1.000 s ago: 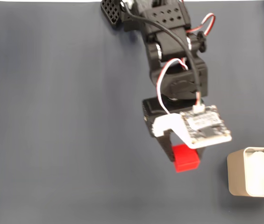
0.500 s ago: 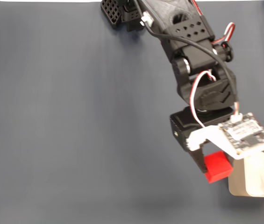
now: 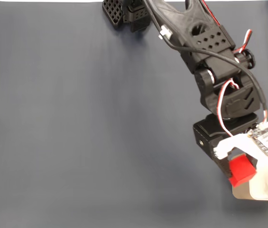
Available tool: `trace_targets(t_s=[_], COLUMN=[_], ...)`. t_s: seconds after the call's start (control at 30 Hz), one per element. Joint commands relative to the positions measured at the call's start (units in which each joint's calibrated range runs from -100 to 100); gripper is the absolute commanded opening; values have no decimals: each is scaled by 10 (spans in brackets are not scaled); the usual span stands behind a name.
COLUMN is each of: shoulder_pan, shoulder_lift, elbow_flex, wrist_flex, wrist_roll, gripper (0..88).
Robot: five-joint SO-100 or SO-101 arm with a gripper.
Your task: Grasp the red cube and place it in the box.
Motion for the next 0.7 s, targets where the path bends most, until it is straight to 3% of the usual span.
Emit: trace_targets(t_s=[0.0,0.67], shoulder_pan=[-9,-43], shoulder_lift=[4,121], elbow_flex=[-44,-188], wrist_flex=[-2,-2], wrist_roll=[-1,4], gripper=[26,26])
